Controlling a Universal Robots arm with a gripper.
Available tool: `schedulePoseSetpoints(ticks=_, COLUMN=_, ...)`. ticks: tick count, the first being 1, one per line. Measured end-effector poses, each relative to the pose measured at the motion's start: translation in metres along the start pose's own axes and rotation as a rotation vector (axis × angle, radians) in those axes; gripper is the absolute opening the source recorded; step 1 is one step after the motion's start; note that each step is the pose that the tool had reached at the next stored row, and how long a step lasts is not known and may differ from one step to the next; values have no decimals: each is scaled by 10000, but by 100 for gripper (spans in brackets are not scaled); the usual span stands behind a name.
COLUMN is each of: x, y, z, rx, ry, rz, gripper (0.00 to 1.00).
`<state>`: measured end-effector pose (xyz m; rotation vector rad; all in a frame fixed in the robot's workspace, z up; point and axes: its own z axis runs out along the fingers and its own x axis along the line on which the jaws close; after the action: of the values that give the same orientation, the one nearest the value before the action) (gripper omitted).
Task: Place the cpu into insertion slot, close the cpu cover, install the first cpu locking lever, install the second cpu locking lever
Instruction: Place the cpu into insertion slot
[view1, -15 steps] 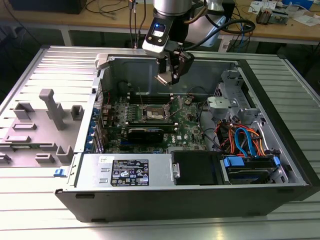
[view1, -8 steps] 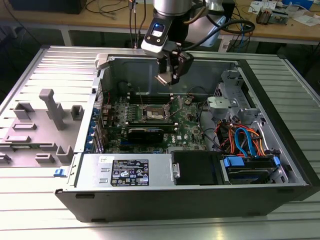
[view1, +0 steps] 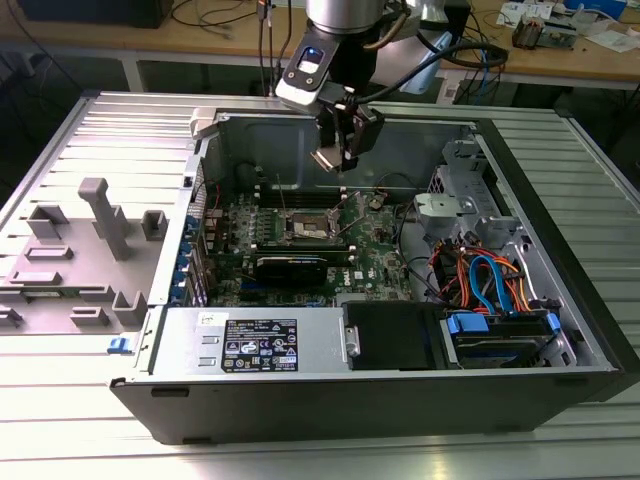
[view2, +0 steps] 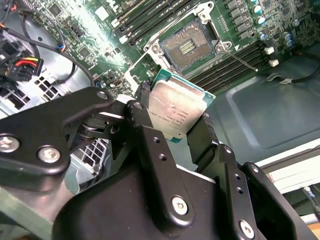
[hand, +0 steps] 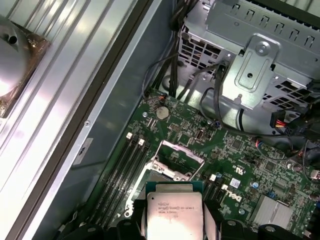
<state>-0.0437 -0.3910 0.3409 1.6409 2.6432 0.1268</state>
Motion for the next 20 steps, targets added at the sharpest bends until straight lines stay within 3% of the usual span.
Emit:
schedulePoseSetpoints(ticks=3, x=6, y=-15, z=9, rx=-2, ry=-19, rz=214, gripper=54)
schedulePoseSetpoints(ticks=16, x=8, y=-17, z=10, rx=-4, ry=-19, rz=216, gripper=54)
schedulePoseSetpoints(ticks=20, x=10, y=-19, z=16, rx=-12, ry=-45, rz=546, gripper=54)
